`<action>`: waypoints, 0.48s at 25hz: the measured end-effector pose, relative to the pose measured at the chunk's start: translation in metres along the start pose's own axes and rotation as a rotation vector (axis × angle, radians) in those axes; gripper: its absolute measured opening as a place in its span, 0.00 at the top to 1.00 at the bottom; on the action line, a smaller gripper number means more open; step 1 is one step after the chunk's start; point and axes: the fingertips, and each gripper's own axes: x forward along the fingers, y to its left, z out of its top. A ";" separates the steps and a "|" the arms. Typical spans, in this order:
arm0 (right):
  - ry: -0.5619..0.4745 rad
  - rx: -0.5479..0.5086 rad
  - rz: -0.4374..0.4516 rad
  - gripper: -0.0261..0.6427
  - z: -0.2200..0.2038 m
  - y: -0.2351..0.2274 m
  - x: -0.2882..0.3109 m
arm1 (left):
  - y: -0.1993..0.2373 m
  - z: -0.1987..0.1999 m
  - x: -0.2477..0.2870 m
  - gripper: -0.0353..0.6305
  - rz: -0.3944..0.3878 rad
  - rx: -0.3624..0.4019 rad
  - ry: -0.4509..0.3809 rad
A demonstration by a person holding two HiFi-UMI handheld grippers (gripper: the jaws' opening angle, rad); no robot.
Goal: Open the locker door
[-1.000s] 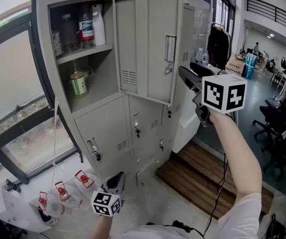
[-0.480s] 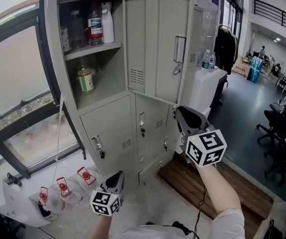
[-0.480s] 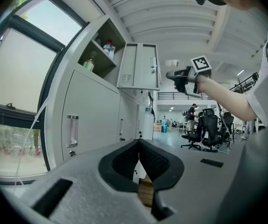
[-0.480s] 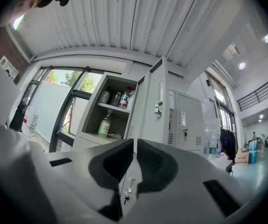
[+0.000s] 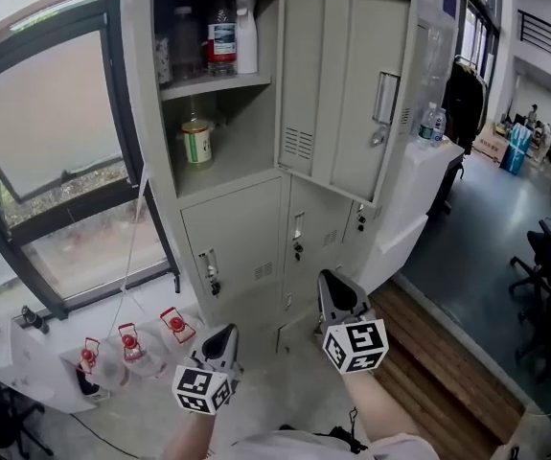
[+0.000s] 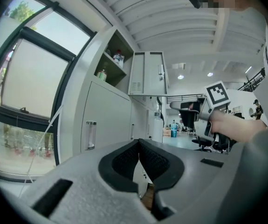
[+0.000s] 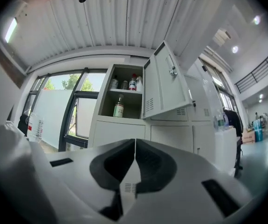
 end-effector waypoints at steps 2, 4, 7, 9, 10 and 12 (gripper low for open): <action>0.017 0.034 0.014 0.94 -0.020 0.015 0.000 | 0.005 0.002 -0.007 0.94 0.022 0.002 -0.017; 0.032 0.052 0.044 0.94 -0.038 0.034 -0.002 | 0.010 0.002 -0.016 0.94 0.049 0.001 -0.029; 0.053 0.060 0.099 0.94 -0.059 0.062 -0.004 | 0.018 0.002 -0.031 0.94 0.091 -0.013 -0.050; 0.075 0.060 0.134 0.94 -0.072 0.079 -0.004 | 0.020 0.001 -0.040 0.94 0.113 -0.021 -0.066; 0.085 0.062 0.150 0.94 -0.078 0.087 -0.005 | 0.021 -0.001 -0.045 0.94 0.123 -0.021 -0.071; 0.098 0.074 0.178 0.94 -0.087 0.102 -0.007 | 0.023 -0.004 -0.053 0.94 0.147 -0.018 -0.075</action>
